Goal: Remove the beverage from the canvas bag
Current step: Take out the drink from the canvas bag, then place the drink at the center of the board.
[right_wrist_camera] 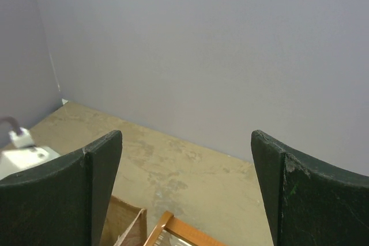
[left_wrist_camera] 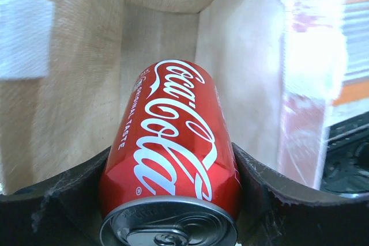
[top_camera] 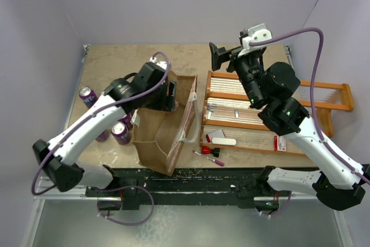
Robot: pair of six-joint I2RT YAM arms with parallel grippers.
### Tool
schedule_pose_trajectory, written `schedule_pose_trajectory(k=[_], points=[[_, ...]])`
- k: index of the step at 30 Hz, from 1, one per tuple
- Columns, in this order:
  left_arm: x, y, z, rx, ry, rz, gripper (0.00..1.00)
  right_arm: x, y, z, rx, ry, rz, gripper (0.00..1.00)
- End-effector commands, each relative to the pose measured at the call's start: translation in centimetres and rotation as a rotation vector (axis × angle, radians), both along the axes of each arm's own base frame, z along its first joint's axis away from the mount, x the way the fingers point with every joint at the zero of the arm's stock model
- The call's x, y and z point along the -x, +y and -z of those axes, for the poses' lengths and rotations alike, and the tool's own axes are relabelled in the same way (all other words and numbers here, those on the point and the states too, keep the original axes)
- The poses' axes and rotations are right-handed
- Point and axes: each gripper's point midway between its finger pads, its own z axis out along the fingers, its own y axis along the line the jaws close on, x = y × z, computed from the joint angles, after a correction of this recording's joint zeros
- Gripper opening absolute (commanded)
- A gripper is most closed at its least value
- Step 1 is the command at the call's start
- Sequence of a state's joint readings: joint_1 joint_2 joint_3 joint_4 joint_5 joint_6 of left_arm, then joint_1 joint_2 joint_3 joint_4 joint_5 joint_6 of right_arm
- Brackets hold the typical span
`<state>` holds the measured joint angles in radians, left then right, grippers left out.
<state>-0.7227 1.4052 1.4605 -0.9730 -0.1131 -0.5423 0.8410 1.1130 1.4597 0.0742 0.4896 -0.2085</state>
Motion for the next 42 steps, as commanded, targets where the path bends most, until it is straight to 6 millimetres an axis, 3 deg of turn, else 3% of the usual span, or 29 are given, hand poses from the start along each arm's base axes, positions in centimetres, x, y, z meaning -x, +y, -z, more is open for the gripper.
schedule_pose_trajectory(k=[1, 6, 10, 13, 18, 22, 29, 34, 38, 40, 42], points=[[0.7, 0.8, -7.6, 0.151, -0.178, -0.011, 0.0, 0.7, -0.2, -2.8, -0.083, -0.057, -0.029, 0.93], [0.4, 2.4, -12.3, 0.172, -0.367, -0.005, 0.0, 0.6, 0.4, -2.0, -0.086, -0.028, -0.054, 0.93], [-1.0, 4.5, -17.4, 0.179, -0.557, -0.083, 0.0, 0.7, 0.6, -2.3, -0.094, -0.026, -0.067, 0.93], [-2.5, 7.7, -20.7, 0.116, -0.704, -0.235, 0.0, 0.7, 0.7, -2.3, -0.089, -0.023, -0.071, 0.93], [-4.3, 12.8, -22.6, -0.105, -0.831, -0.473, 0.0, 1.0, 0.9, -2.4, -0.091, -0.017, -0.092, 0.93], [-5.4, 15.8, -21.7, -0.251, -0.868, -0.622, 0.0, 1.4, 0.9, -2.3, -0.096, -0.012, -0.112, 0.93], [-7.7, 22.4, -16.3, -0.219, -0.719, -0.797, 0.0, 1.9, 1.4, -2.4, -0.097, -0.01, -0.151, 0.93], [-7.2, 28.2, -13.8, -0.148, -0.624, -0.968, 0.0, 2.2, 1.3, -2.3, -0.094, -0.005, -0.166, 0.93], [-6.3, 32.9, -9.2, -0.064, -0.407, -1.107, 0.0, 2.6, 1.3, -1.9, -0.098, 0.001, -0.18, 0.93], [-5.2, 34.6, -7.7, -0.072, -0.327, -1.218, 0.0, 2.7, 1.3, -1.5, -0.092, 0.005, -0.183, 0.94], [-4.5, 35.2, -7.6, -0.08, -0.332, -1.267, 0.0, 2.7, 1.1, -1.2, -0.079, 0.008, -0.177, 0.94]])
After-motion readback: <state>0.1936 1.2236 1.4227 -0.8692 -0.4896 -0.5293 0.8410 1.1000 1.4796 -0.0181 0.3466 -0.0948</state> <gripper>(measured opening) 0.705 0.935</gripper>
